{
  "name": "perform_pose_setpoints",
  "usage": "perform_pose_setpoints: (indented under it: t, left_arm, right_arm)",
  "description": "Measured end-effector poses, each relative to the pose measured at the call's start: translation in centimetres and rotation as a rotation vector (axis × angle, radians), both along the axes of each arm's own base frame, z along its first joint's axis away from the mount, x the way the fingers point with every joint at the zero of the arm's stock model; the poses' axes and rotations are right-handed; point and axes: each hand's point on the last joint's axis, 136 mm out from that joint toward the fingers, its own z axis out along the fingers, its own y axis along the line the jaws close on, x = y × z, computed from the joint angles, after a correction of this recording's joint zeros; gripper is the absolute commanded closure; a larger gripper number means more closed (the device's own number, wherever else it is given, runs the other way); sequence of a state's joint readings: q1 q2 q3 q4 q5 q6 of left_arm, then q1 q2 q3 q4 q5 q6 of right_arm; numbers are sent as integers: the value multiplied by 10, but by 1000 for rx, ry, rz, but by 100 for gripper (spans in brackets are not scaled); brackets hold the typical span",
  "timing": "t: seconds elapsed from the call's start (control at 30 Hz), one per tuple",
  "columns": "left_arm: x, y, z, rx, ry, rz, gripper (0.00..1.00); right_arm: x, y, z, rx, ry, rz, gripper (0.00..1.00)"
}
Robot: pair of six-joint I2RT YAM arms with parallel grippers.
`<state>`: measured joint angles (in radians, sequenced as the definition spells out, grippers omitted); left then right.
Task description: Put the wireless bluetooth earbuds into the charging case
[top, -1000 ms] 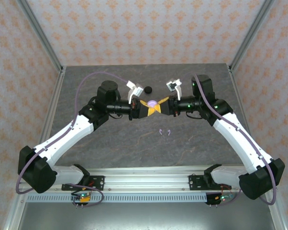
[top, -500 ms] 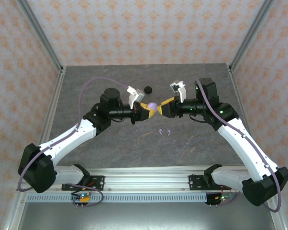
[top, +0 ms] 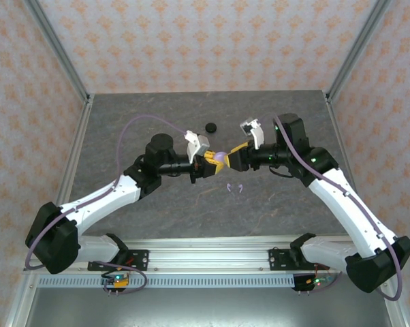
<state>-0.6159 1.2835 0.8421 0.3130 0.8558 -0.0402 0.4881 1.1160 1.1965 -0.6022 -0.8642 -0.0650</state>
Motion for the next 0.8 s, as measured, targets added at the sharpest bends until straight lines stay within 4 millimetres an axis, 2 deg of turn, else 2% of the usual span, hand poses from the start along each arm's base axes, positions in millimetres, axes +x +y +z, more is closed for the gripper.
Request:
perform_pose_setpoints:
  t: [0.37,0.8]
  left_arm:
    - [-2,0,7,-10,-46,-6,97]
    - [-7,0,-6,38,-54,-6,97]
  right_arm:
    - [8,1,-14,-41,24,-20,48]
    - [26,-8,-17,-77,8,-137,48]
